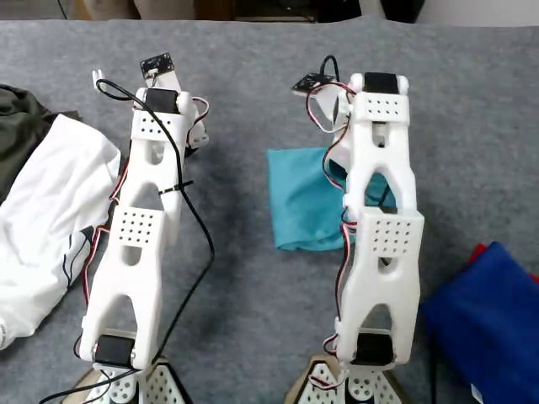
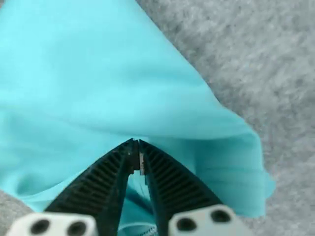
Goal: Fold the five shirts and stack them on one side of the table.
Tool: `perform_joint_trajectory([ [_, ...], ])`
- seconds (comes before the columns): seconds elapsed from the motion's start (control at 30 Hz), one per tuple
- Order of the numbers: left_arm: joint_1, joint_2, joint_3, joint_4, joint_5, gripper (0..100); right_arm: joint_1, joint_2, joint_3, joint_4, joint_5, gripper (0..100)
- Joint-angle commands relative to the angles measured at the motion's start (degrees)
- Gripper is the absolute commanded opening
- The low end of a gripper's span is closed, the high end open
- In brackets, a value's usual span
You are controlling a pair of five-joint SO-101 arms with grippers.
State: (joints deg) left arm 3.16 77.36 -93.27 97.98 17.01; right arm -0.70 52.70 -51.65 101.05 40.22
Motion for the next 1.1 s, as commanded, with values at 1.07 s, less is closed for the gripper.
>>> perform_joint_trajectory([
  [1.07, 0.1, -0.6, -2.6, -0.6, -0.4, 2, 17.7, -14.8, 25.8, 1.1, 6.2, 0.5],
])
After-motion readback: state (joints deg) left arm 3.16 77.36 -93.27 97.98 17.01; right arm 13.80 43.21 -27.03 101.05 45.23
